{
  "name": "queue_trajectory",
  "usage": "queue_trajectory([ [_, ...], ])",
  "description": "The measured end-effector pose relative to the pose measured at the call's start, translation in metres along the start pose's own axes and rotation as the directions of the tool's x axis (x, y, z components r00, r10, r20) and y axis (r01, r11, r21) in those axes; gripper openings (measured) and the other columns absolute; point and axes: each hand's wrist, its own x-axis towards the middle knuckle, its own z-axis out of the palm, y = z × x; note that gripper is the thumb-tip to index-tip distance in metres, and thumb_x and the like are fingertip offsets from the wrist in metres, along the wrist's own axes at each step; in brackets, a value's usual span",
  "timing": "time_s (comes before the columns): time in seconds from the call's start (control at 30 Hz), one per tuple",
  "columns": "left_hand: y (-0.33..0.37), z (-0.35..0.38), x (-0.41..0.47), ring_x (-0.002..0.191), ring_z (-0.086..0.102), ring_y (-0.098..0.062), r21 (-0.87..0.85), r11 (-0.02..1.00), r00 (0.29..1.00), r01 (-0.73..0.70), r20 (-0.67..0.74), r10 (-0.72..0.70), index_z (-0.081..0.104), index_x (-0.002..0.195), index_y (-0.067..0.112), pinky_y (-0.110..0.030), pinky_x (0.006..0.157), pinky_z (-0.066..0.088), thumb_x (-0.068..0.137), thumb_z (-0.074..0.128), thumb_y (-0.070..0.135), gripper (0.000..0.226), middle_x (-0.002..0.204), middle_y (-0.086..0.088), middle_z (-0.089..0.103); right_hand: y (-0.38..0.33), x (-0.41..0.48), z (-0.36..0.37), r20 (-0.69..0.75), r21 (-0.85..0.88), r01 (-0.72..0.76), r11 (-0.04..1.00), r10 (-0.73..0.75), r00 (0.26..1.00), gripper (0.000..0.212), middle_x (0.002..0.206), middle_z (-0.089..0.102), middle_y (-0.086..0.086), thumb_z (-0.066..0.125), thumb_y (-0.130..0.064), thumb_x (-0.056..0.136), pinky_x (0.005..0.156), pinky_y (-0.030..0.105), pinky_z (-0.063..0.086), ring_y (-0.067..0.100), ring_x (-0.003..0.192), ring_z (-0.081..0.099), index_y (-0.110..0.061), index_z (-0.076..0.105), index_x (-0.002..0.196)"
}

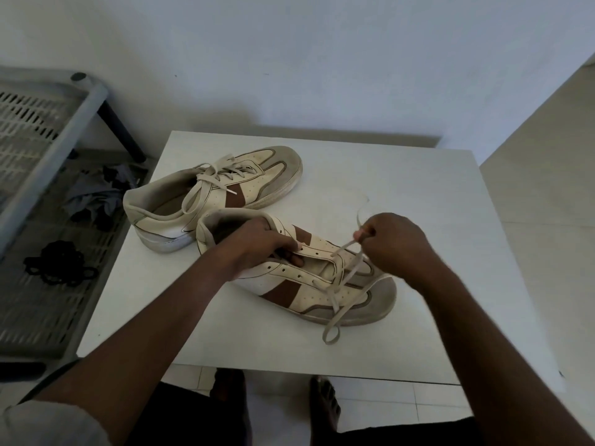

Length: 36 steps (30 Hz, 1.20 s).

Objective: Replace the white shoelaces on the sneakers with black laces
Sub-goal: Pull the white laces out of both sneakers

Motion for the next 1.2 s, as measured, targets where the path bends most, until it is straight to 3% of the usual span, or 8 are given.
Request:
queue_trajectory([
  [0.2, 0.002, 0.004, -0.001, 0.078, 0.067, -0.026, -0.066, 0.998, 1.0, 0.014, -0.01, -0.015, 0.066, 0.101, -0.012, -0.02, 0.067, 0.055, 0.088, 0.06, 0.004, 0.022, 0.092, -0.027, 0.071, 0.018, 0.005, -0.012, 0.091, 0.187, 0.025, 0.982, -0.043, 0.995, 0.022, 0.088, 0.071, 0.006, 0.061, -0.027, 0.093, 0.084, 0.041, 0.05, 0.025, 0.088, 0.066, -0.006, 0.069, 0.09],
  [0.33, 0.0, 0.005, 0.0, 0.084, 0.067, -0.03, -0.041, 0.999, 1.0, -0.013, -0.02, 0.012, 0.068, 0.098, -0.008, -0.029, 0.082, 0.053, 0.088, 0.06, 0.008, 0.021, 0.087, -0.024, 0.072, 0.002, -0.002, -0.004, 0.113, 0.068, 0.212, 0.975, -0.219, 0.969, 0.027, 0.094, 0.064, -0.017, 0.078, -0.04, 0.075, 0.067, 0.023, 0.043, 0.004, 0.083, 0.058, -0.031, 0.068, 0.098],
  [0.53, 0.0, 0.002, -0.001, 0.093, 0.068, -0.035, -0.06, 0.998, 1.0, 0.005, 0.003, -0.005, 0.067, 0.103, -0.008, -0.033, 0.088, 0.053, 0.088, 0.061, 0.006, 0.022, 0.091, -0.027, 0.071, -0.003, -0.005, 0.009, -0.085, -0.018, 0.256, 0.966, -0.257, 0.963, 0.012, 0.078, 0.066, -0.016, 0.073, -0.023, 0.081, 0.054, 0.017, 0.036, 0.001, 0.068, 0.057, -0.034, 0.073, 0.075],
  [0.73, 0.002, 0.001, -0.004, 0.081, 0.068, -0.028, -0.08, 0.997, 1.0, 0.01, -0.008, -0.011, 0.066, 0.102, -0.011, -0.024, 0.074, 0.054, 0.088, 0.061, 0.005, 0.023, 0.094, -0.029, 0.069, 0.032, 0.008, -0.026, -0.303, 0.358, 0.097, 0.929, 0.017, 0.953, 0.016, 0.084, 0.071, -0.009, 0.07, -0.017, 0.085, 0.077, 0.033, 0.053, 0.014, 0.081, 0.066, -0.029, 0.068, 0.075],
  [0.8, 0.002, 0.002, -0.003, 0.08, 0.068, -0.025, -0.067, 0.998, 1.0, -0.005, -0.019, 0.004, 0.066, 0.103, -0.011, -0.021, 0.073, 0.054, 0.088, 0.06, 0.006, 0.023, 0.093, -0.028, 0.07, 0.026, 0.006, -0.023, -0.207, 0.274, 0.153, 0.949, -0.098, 0.974, 0.018, 0.11, 0.067, -0.005, 0.074, -0.023, 0.083, 0.082, 0.031, 0.048, 0.015, 0.099, 0.062, -0.025, 0.065, 0.097],
  [0.9, 0.001, 0.003, -0.003, 0.085, 0.069, -0.027, -0.057, 0.998, 0.999, -0.022, -0.027, 0.021, 0.066, 0.102, -0.01, -0.026, 0.081, 0.051, 0.088, 0.061, 0.009, 0.024, 0.091, -0.027, 0.07, 0.008, 0.0, -0.001, 0.018, -0.044, 0.327, 0.944, -0.326, 0.945, 0.06, 0.139, 0.05, -0.009, 0.077, -0.037, 0.077, 0.103, 0.041, 0.039, 0.014, 0.126, 0.045, -0.035, 0.051, 0.131],
  [1.07, 0.002, 0.003, -0.004, 0.082, 0.069, -0.027, -0.074, 0.997, 1.0, 0.003, -0.013, -0.004, 0.067, 0.102, -0.007, -0.024, 0.075, 0.054, 0.088, 0.062, 0.008, 0.021, 0.09, -0.025, 0.071, 0.003, 0.002, 0.011, -0.09, -0.089, 0.399, 0.913, -0.406, 0.909, 0.002, 0.085, 0.069, -0.015, 0.077, -0.032, 0.077, 0.091, 0.038, 0.045, 0.003, 0.079, 0.06, -0.03, 0.075, 0.078],
  [1.2, 0.003, 0.0, -0.003, 0.08, 0.067, -0.029, -0.11, 0.992, 0.998, 0.058, -0.002, -0.058, 0.067, 0.102, -0.009, -0.03, 0.075, 0.054, 0.087, 0.063, 0.007, 0.022, 0.091, -0.027, 0.071, 0.018, 0.007, -0.001, -0.359, 0.156, 0.29, 0.944, -0.22, 0.907, 0.015, 0.076, 0.07, -0.014, 0.075, -0.02, 0.078, 0.071, 0.026, 0.049, 0.003, 0.07, 0.064, -0.032, 0.071, 0.069],
])
